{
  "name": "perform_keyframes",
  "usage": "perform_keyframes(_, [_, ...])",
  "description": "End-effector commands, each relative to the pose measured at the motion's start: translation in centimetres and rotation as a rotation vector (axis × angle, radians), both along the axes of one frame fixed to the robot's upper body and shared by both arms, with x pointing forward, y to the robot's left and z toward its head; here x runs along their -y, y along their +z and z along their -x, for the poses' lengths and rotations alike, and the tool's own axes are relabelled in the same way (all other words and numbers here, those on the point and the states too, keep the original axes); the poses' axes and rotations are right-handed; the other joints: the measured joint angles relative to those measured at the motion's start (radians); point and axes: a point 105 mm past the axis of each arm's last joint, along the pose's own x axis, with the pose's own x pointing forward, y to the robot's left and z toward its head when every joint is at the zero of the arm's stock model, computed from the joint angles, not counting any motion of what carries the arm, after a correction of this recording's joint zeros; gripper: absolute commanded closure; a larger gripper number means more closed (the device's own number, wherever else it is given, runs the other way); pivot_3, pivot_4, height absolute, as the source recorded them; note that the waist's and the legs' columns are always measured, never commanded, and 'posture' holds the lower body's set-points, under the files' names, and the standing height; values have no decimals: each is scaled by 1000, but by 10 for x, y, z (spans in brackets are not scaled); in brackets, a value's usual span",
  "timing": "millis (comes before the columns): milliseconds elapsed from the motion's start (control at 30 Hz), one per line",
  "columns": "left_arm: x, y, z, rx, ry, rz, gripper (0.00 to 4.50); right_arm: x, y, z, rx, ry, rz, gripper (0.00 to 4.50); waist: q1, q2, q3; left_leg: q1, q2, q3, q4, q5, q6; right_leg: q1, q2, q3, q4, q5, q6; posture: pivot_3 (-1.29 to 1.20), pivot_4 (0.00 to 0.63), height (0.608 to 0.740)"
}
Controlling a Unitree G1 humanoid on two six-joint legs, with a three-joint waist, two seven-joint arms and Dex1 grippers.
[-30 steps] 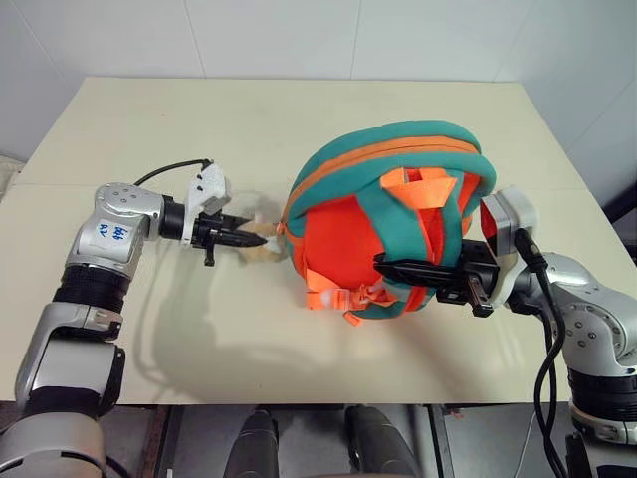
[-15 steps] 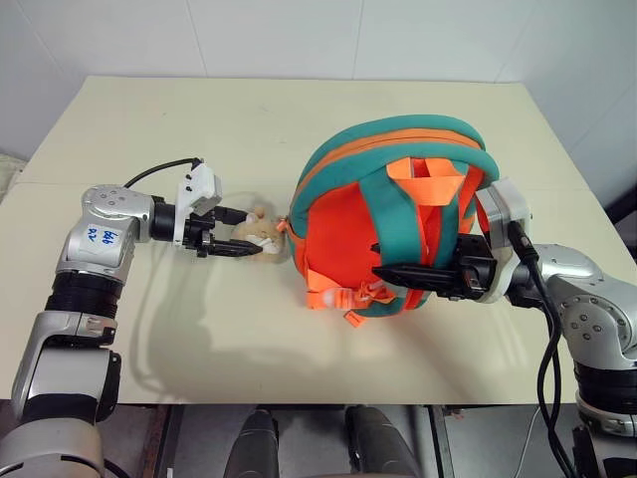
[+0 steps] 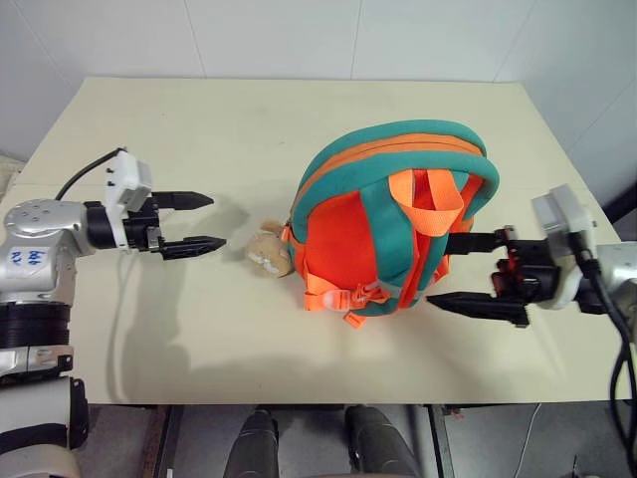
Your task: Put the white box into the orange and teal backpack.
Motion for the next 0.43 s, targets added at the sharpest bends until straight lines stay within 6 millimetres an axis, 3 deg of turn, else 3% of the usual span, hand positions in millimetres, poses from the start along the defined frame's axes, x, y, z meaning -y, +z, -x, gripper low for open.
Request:
perform_keyframes(33, [-13,21,16,83,1,50,0,45,11,-6,79,-139,109,68,0,0,0,0,0,0,0,0,0,0,0,0,0,0,0,0,150,740])
perform_keyframes(167, [-26,31,24,167,-10,191,0,84,21,-23,162,-300,125,68,-1,0,0,1,0,1,0,0,0,1,0,0,0,0,0,0,150,740])
perform_keyframes(433, [-38,23,40,202,-15,234,0,99,33,-33,236,-400,65,68,-7,1,0,2,0,2,-1,0,0,1,0,1,0,0,0,0,150,740])
